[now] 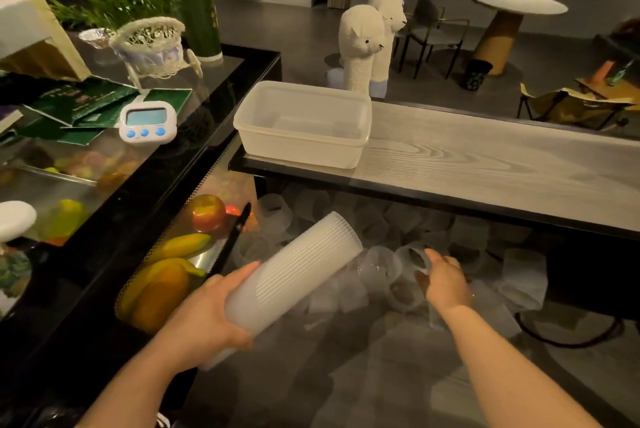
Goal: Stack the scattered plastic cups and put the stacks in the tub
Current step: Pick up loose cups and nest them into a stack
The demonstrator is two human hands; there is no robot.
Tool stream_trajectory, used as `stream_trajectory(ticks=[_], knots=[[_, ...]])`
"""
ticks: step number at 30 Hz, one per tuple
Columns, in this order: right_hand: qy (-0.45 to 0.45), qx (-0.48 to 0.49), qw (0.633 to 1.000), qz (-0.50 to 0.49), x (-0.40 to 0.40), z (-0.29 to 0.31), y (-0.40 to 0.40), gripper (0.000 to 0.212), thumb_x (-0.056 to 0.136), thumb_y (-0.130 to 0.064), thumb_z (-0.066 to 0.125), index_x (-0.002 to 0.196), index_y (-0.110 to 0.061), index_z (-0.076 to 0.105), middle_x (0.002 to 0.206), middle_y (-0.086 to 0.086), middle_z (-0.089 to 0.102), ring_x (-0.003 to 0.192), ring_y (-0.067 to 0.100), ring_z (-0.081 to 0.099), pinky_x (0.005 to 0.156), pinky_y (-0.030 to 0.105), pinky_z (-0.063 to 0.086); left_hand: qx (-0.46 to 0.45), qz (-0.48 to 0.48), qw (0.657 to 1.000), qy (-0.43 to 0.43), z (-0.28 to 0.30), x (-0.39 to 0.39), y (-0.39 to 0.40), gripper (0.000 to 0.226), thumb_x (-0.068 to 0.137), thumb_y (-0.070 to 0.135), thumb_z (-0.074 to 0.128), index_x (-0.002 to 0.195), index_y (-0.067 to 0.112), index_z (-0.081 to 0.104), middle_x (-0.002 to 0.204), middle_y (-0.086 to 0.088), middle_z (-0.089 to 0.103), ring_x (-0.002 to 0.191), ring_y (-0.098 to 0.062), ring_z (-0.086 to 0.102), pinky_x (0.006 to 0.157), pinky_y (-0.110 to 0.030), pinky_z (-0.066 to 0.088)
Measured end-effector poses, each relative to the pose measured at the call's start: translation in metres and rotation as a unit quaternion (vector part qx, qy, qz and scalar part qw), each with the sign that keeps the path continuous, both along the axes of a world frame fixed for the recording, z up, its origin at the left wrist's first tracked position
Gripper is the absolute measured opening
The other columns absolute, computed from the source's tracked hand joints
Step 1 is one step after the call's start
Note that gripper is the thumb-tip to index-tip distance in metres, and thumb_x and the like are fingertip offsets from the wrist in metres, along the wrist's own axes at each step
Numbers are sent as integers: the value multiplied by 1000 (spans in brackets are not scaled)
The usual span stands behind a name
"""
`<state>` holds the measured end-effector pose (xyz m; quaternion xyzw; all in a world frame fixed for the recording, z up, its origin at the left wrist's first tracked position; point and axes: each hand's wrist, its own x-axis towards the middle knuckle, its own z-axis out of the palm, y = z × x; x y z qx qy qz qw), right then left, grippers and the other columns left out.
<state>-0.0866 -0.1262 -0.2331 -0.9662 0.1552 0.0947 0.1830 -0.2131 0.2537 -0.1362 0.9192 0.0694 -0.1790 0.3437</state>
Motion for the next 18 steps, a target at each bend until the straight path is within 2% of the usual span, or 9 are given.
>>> stream_trajectory(ticks=[2, 4, 7, 9, 11, 13, 15, 18], knots=[[-66, -14, 998, -7, 4, -8, -2, 44, 96, -25, 55, 139, -19, 51, 127, 20, 53, 109, 39, 58, 92, 41, 48, 4, -4, 1000, -3, 3, 1, -1, 114, 58, 27, 85, 145, 61, 20, 117, 19, 40, 102, -7, 49, 85, -30, 51], [-107, -3, 993, -41, 5, -9, -6, 35, 96, -21, 53, 130, -13, 61, 114, 22, 61, 101, 41, 60, 87, 40, 49, 0, -5, 1000, -5, 5, 2, -3, 113, 59, 25, 85, 146, 59, 21, 118, 20, 40, 101, -5, 49, 83, -28, 50], [-159, 34, 981, -107, 0, 2, -9, 30, 99, -17, 48, 122, -10, 67, 109, 25, 67, 101, 43, 62, 84, 41, 50, 5, -13, 1000, 7, 7, 3, -4, 113, 59, 25, 85, 147, 59, 21, 116, 21, 40, 100, -5, 49, 84, -28, 51], [-188, 78, 969, -143, -6, 17, -12, 29, 98, -16, 52, 122, -12, 67, 111, 20, 70, 104, 41, 63, 88, 41, 50, 14, -26, 999, 23, 7, 6, -8, 114, 58, 27, 84, 147, 58, 21, 113, 18, 41, 99, -7, 51, 86, -30, 53], [-204, 177, 949, -163, -13, 34, -17, 27, 95, -16, 60, 121, -15, 65, 108, 13, 71, 103, 35, 64, 88, 40, 52, 25, -47, 998, 36, 7, 11, -16, 115, 58, 27, 84, 148, 57, 20, 111, 18, 40, 98, -10, 52, 89, -31, 53], [-199, 326, 910, -164, -23, 53, -20, 25, 92, -13, 65, 116, -19, 65, 105, 9, 72, 96, 26, 67, 76, 39, 57, 32, -70, 996, 46, 9, 16, -28, 115, 57, 28, 84, 146, 60, 19, 111, 20, 38, 99, -10, 51, 92, -32, 52], [-173, 438, 871, -141, -34, 76, -20, 24, 92, -6, 64, 111, -20, 65, 99, 6, 73, 89, 20, 69, 65, 32, 54, 26, -96, 994, 43, 10, 20, -39, 112, 57, 28, 83, 141, 65, 20, 112, 20, 40, 101, -8, 50, 93, -29, 50], [-115, 492, 860, -67, -48, 104, -20, 28, 89, 3, 63, 104, -20, 69, 85, 1, 75, 73, 11, 70, 55, 26, 53, -2, -129, 991, 29, 12, 25, -53, 104, 57, 29, 82, 130, 72, 22, 118, 23, 40, 105, -2, 46, 89, -22, 43]])
